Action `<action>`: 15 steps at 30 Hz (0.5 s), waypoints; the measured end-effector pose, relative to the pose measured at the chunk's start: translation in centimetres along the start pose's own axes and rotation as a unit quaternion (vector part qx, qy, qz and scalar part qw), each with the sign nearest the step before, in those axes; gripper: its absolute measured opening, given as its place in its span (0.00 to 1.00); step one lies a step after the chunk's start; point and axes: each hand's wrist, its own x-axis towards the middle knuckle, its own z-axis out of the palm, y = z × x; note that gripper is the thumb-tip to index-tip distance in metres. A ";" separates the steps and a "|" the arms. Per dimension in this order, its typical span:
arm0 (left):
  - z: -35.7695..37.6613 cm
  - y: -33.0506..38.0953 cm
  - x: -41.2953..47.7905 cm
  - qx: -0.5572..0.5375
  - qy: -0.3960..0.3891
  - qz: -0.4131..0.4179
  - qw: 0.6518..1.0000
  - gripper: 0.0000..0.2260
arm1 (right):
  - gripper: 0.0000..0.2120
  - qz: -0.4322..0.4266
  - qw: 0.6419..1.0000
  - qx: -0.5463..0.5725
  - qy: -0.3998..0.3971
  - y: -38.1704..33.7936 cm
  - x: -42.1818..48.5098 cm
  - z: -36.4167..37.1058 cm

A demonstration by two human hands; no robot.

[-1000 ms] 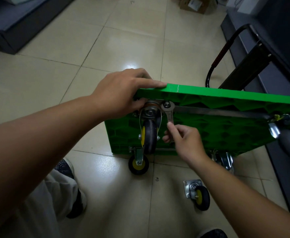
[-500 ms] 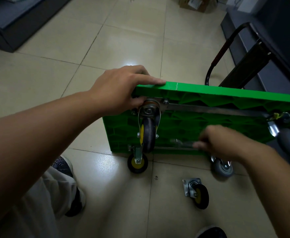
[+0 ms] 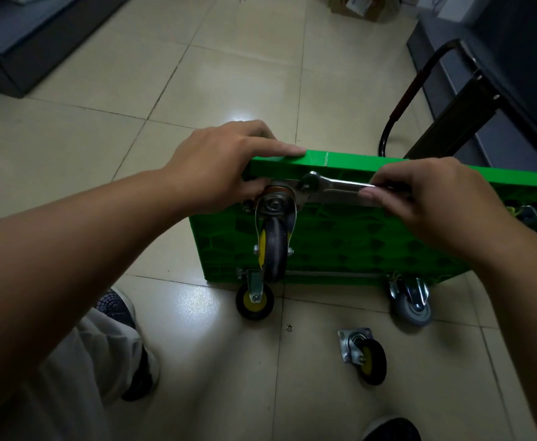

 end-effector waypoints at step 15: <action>0.0 0.0 0.0 0.004 0.003 0.003 1.000 0.27 | 0.19 -0.007 0.999 -0.035 0.025 1.6 0.4 2.1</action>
